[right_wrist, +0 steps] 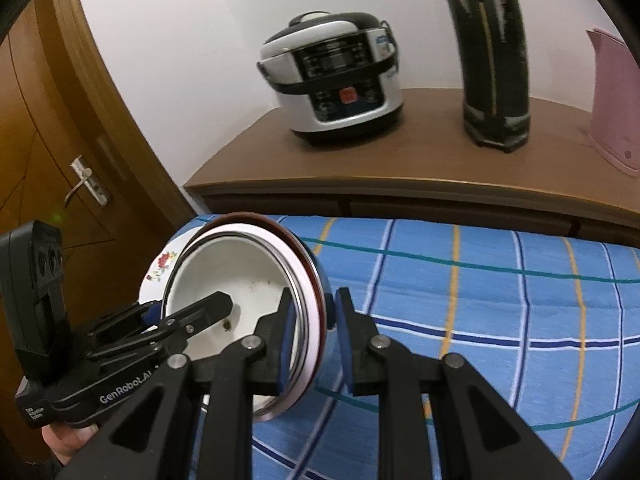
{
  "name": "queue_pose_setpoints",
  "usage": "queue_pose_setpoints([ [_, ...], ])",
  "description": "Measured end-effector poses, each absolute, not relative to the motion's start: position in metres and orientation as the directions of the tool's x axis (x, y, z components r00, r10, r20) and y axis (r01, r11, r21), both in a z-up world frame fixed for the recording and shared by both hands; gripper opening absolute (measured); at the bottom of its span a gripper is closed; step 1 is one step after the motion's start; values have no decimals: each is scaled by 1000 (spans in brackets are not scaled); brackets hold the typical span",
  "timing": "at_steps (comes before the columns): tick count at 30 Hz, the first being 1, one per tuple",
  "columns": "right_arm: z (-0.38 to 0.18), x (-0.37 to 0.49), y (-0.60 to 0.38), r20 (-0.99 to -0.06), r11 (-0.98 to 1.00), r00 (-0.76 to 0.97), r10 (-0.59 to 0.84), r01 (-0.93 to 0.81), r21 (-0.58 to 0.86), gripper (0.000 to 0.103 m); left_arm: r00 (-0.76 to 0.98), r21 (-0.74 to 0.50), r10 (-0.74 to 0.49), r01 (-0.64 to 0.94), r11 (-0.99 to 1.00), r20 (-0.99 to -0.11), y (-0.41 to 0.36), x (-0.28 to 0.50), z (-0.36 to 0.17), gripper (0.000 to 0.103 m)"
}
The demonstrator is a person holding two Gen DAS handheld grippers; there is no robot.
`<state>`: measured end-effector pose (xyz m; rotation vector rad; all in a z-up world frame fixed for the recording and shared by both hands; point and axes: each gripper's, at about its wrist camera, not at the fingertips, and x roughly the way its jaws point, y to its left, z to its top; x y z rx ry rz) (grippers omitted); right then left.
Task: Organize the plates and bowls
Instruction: 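Carry the stacked bowls with both grippers over the red-flower plate stack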
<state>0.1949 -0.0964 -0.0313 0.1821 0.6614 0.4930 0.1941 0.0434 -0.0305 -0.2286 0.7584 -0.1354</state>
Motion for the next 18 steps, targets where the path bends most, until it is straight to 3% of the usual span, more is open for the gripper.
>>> queue_pose_setpoints([
  [18, -24, 198, -42, -548, 846, 648, 530, -451, 284, 20, 738, -248, -131, -51, 967, -662, 90, 181, -28, 38],
])
